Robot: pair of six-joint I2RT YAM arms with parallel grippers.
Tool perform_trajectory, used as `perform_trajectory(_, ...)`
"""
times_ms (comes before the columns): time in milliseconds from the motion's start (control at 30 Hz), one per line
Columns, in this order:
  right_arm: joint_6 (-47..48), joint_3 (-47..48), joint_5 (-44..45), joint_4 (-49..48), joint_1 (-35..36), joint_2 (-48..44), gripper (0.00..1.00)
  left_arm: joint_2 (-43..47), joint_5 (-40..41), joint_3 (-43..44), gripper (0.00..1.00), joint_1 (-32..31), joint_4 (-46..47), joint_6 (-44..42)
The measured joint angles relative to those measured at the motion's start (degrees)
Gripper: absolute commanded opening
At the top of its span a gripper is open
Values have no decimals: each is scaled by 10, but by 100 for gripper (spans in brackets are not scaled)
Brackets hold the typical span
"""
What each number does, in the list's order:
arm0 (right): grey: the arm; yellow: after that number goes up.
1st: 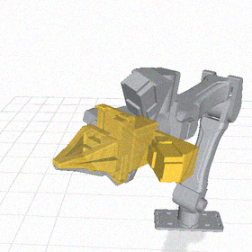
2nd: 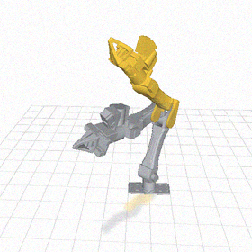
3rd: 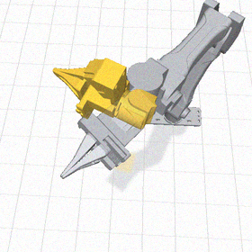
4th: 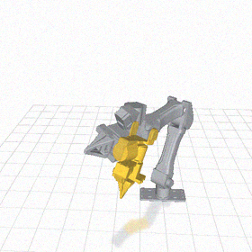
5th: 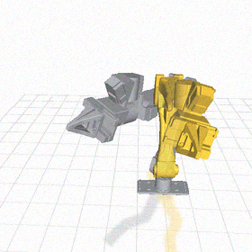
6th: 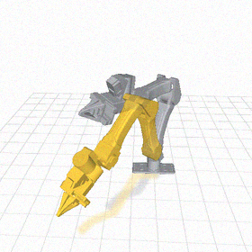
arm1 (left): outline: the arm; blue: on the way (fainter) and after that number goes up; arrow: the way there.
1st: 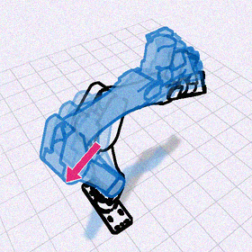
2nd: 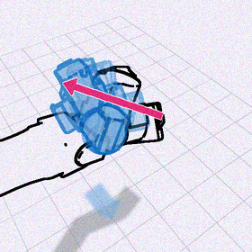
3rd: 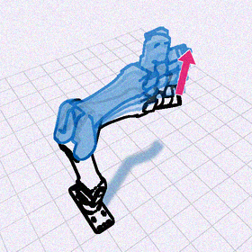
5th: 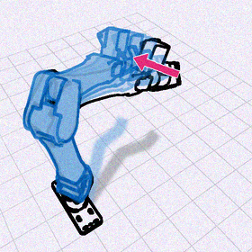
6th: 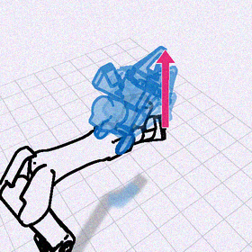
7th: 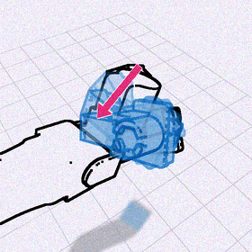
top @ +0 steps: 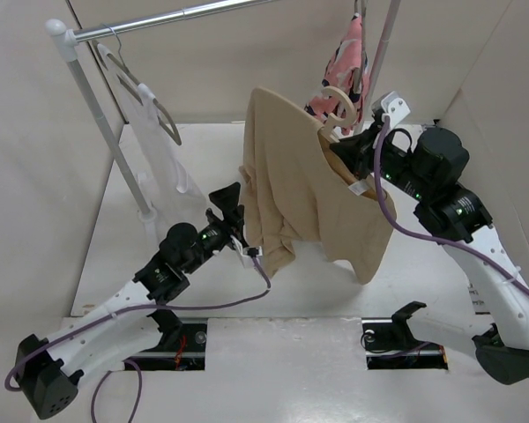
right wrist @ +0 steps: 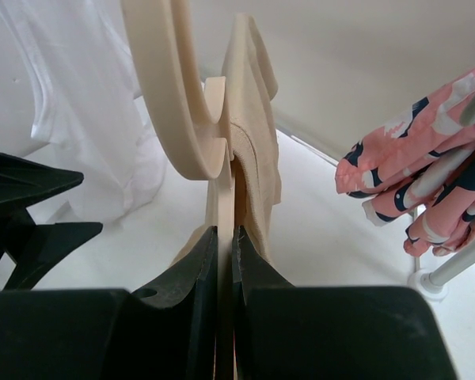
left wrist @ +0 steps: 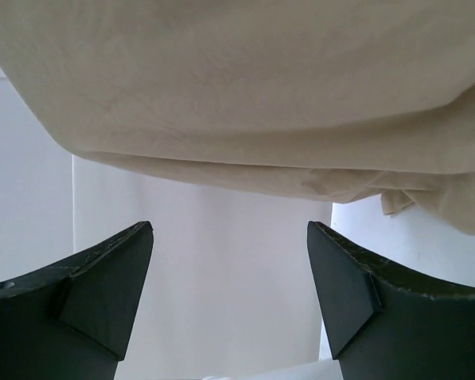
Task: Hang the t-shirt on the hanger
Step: Place tshirt on hanger
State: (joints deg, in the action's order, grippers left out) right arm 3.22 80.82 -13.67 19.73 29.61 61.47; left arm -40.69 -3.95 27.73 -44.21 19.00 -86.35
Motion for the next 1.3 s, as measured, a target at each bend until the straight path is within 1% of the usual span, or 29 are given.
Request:
perform_trajectory(100,0,0,0,0,1,0,0,-14,7,1,81,0,19,31)
perform_trajectory(167,0,-1,0,0,2,0,0,-31,14,12,82,0,20,96)
perform_trajectory(200,0,-2,0,0,2,0,0,-44,19,27,84,0,12,142)
perform_trajectory(267,0,-2,0,0,4,0,0,-74,29,70,84,1,-2,268)
perform_trajectory(300,0,-2,0,0,5,1,0,-89,28,100,84,7,-17,348)
perform_trajectory(333,0,-2,0,0,5,2,0,-99,22,123,84,14,-24,407)
perform_trajectory(400,0,-2,0,0,5,4,0,-113,-10,160,86,47,-28,562)
perform_trajectory(433,0,-2,0,-1,5,5,0,-116,-30,170,86,64,-26,629)
perform_trajectory(467,0,-2,0,0,5,7,0,-119,-51,174,89,81,-24,692)
perform_trajectory(500,0,-2,0,-1,5,9,0,-122,-69,177,90,93,-23,740)
perform_trajectory(567,0,-3,0,0,7,12,0,-137,-99,178,97,105,-19,820)
perform_trajectory(600,0,-4,0,0,8,12,0,-146,-111,178,100,107,-17,852)
perform_trajectory(767,0,-11,-1,0,10,13,0,-202,-169,179,100,117,10,955)
perform_trajectory(900,0,-11,-1,0,16,17,0,-248,-207,179,100,121,61,1006)
perform_trajectory(1033,0,-11,-1,-1,19,17,0,-281,-220,181,100,121,103,1024)
perform_trajectory(1067,0,-11,-1,-1,20,17,0,-289,-223,181,96,121,111,1026)
perform_trajectory(1200,0,-11,-2,0,20,17,0,-317,-228,181,48,121,142,1034)
perform_trajectory(1233,0,-11,-2,0,20,17,0,-321,-229,181,28,121,147,1034)
perform_trajectory(1300,0,-11,-2,0,20,17,0,-328,-230,181,7,121,158,1036)
